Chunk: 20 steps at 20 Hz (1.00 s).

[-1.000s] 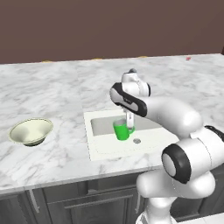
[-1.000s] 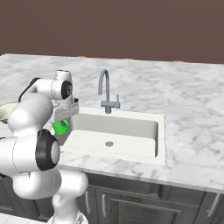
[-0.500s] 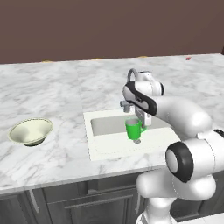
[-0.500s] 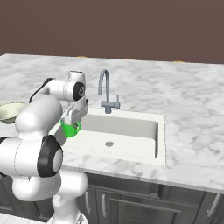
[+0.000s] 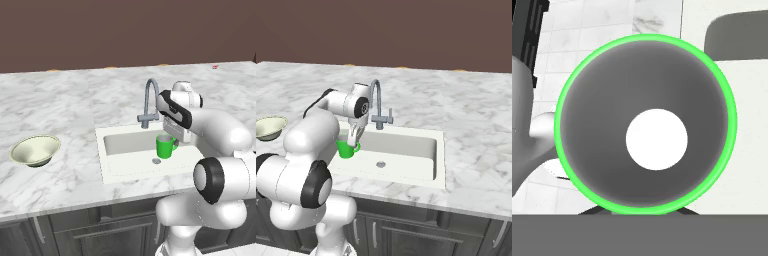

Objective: Pick the mug and place it in the sink. Pick the bowl and place it in the open cabinet and then close the cabinet.

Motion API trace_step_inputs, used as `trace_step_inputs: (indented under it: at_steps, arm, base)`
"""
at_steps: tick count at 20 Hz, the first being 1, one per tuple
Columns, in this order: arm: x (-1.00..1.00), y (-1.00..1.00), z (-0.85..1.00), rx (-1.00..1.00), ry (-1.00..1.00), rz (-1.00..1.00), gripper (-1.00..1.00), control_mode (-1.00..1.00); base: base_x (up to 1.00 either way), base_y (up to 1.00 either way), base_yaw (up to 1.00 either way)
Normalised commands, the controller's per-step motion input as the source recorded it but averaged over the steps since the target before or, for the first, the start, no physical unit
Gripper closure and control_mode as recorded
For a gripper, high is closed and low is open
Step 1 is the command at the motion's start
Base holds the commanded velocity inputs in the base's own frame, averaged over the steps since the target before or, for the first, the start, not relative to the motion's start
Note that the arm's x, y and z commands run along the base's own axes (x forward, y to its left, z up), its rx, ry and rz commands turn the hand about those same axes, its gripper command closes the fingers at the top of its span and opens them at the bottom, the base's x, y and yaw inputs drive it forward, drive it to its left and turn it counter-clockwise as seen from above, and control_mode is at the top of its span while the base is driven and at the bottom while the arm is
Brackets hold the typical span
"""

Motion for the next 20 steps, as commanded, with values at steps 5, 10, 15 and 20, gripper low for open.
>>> trace_step_inputs:
  at_steps: [5, 10, 15, 20]
  arm:
    - [0.0, -0.36, 0.0, 0.03, 0.0, 0.08, 1.0, -1.0]
    - [0.01, -0.26, 0.0, 0.03, 0.0, 0.07, 1.0, -1.0]
    - [0.0, -0.23, -0.15, 0.11, 0.0, 0.05, 1.0, -1.0]
    - [0.0, -0.27, -0.21, 0.21, 0.0, 0.02, 1.0, -1.0]
  base:
    - [0.0, 0.0, 0.0]
    - [0.0, 0.0, 0.0]
    - [0.0, 0.0, 0.0]
    - [0.0, 0.0, 0.0]
